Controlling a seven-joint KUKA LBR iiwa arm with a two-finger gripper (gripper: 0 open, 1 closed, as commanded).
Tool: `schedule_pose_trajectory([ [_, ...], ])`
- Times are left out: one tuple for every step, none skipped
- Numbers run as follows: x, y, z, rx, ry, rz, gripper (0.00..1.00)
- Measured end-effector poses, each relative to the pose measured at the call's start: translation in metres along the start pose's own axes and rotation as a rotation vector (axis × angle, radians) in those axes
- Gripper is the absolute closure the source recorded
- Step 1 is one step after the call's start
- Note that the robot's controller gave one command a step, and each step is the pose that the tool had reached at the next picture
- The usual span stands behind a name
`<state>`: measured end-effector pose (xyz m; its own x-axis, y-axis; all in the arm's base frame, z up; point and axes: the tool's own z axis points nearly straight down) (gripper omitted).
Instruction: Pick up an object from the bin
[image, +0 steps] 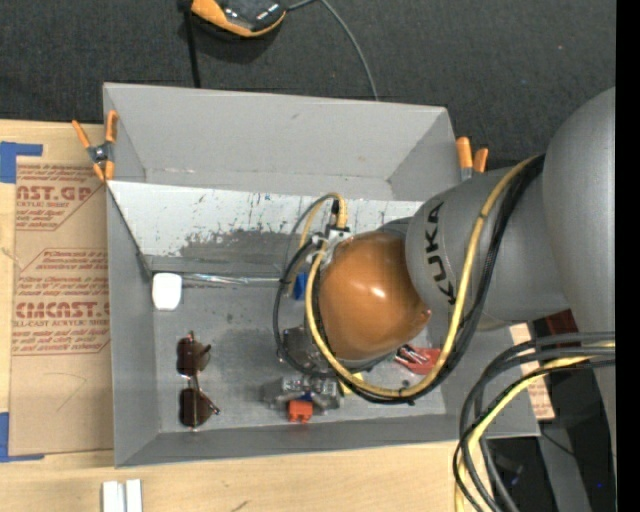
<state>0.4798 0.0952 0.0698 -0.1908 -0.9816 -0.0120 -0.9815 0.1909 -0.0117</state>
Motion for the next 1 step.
schedule_pose_trajectory([
  [-0.0021,-0.002,-0.0474,-0.008,0.002,0.018,1.0],
])
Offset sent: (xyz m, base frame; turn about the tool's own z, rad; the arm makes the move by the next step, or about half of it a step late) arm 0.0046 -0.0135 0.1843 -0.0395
